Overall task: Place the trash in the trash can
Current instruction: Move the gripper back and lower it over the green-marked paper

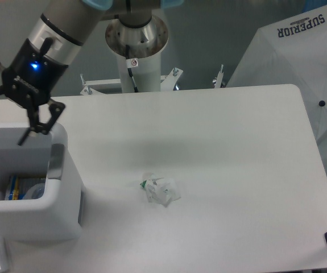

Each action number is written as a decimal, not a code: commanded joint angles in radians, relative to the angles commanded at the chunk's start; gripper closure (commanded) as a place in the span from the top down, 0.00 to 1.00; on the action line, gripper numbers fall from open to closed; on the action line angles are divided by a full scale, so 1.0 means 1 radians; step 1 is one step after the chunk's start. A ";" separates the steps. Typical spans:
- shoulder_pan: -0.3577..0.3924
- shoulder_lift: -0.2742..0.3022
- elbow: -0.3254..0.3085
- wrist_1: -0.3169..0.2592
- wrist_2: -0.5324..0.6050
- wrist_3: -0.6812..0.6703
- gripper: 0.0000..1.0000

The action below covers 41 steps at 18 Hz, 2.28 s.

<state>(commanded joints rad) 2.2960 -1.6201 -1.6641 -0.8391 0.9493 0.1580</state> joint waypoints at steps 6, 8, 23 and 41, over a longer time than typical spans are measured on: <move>0.181 -0.003 -0.037 0.003 0.029 0.009 1.00; 0.194 -0.026 -0.045 0.006 0.107 0.009 1.00; 0.145 -0.136 -0.249 0.009 0.529 0.663 1.00; 0.020 -0.340 -0.255 0.115 0.629 0.663 1.00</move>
<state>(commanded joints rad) 2.3163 -1.9604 -1.9190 -0.7240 1.5785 0.8207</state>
